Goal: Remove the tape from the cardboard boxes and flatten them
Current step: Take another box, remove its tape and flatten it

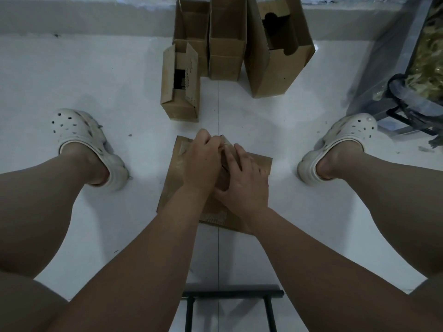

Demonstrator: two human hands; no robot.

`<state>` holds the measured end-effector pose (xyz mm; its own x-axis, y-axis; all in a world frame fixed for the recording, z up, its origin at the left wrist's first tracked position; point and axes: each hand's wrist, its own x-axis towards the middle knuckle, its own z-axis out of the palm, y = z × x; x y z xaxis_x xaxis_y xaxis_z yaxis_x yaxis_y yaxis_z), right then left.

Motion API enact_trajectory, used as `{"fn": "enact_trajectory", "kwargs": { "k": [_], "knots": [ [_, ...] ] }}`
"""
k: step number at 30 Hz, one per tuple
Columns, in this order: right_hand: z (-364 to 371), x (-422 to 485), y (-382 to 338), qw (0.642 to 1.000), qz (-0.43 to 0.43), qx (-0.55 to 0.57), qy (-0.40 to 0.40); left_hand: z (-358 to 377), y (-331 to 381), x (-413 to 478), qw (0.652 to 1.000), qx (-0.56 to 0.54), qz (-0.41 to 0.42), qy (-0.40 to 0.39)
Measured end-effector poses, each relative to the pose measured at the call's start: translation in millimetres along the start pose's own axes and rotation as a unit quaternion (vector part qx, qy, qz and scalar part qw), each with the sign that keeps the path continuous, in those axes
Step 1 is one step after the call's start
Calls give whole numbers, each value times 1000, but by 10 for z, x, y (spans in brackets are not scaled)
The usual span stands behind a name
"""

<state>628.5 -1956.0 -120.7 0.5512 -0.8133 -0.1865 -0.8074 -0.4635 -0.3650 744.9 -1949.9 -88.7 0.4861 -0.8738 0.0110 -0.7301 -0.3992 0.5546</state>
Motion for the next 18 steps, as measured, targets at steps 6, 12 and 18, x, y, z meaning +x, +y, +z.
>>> {"fn": "enact_trajectory", "kwargs": {
  "k": [6, 12, 18],
  "knots": [
    [15, -3, 71, 1000, 8, 8, -5, -5, 46, -76, 999, 12, 25, 24],
    [18, 5, 77, 999, 22, 23, -10, 12, 33, -111, 999, 24, 48, 0],
    [-20, 49, 170, 998, 57, 18, -25, 88, 93, -194, 997, -28, 66, 2]
  ]
}}
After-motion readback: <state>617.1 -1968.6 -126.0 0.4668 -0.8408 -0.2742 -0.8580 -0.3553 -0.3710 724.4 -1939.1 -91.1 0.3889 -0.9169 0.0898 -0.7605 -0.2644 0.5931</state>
